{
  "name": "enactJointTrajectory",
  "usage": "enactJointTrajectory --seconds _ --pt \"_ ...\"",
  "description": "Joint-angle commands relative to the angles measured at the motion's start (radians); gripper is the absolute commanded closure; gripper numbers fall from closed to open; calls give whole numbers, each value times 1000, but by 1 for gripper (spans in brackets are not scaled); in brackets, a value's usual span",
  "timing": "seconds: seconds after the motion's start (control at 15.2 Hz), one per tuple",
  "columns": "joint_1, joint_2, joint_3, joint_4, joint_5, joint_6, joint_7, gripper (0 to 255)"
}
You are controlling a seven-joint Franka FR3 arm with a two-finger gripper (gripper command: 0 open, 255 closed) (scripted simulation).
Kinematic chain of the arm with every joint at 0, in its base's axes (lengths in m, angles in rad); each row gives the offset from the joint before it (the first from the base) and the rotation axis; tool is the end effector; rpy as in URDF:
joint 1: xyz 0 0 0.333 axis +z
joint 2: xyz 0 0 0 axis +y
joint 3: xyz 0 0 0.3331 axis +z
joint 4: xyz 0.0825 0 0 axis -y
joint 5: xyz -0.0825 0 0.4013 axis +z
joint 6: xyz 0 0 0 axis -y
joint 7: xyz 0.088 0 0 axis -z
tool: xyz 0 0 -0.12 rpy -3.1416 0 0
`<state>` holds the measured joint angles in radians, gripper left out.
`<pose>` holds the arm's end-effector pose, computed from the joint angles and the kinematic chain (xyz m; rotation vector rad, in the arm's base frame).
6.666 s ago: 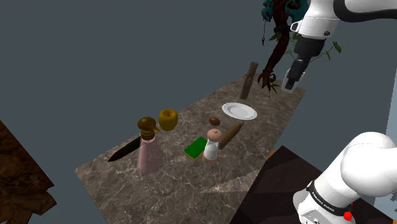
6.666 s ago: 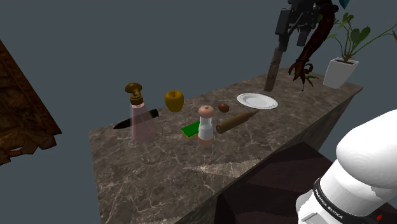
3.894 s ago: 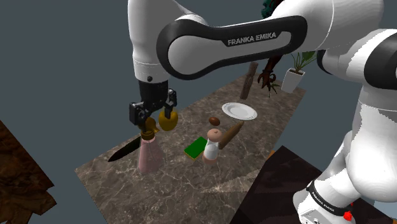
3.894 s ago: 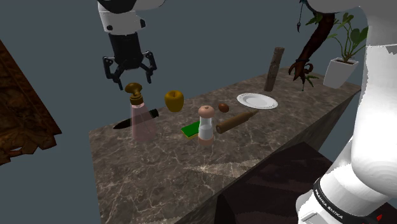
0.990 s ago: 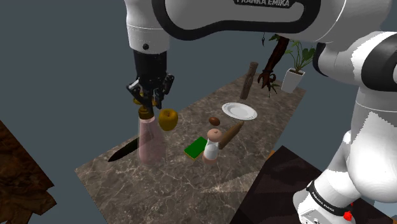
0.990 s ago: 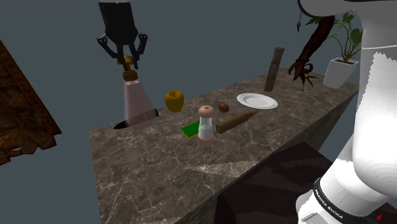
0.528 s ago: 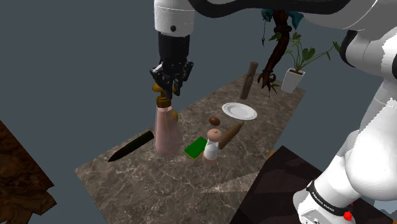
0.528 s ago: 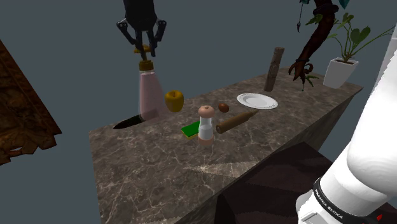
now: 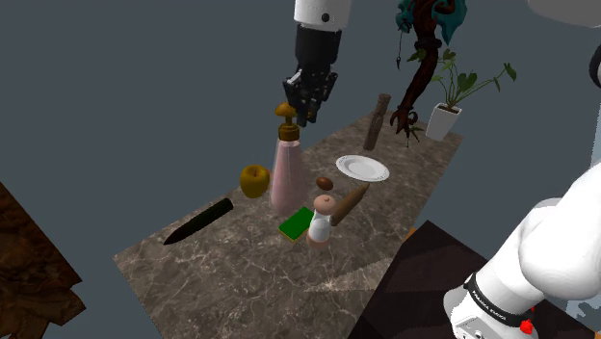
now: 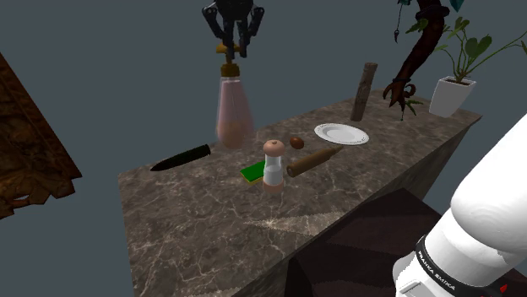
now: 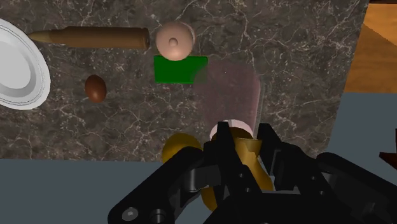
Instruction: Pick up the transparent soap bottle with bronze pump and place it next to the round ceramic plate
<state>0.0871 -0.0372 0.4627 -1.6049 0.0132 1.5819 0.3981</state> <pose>0.4758 0.2991 0.6317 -3.1309 -0.2375 -0.0168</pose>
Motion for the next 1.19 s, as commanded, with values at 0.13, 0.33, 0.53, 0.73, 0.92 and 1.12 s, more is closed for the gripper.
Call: enactJointTrajectory --seconds 0.13,0.33,0.53,0.73,0.92,1.12 --pt "-43 -106 -59 -60 42 -37 -105 255" --pt "-69 -167 -107 -86 57 -71 -178 255" --pt "-92 -216 -156 -99 63 -108 -249 255" --pt "-114 -255 -206 -102 62 -147 -320 255" --pt "-136 -284 -256 -93 55 -187 -390 255" --pt "-157 -302 -306 -73 43 -228 -460 255"
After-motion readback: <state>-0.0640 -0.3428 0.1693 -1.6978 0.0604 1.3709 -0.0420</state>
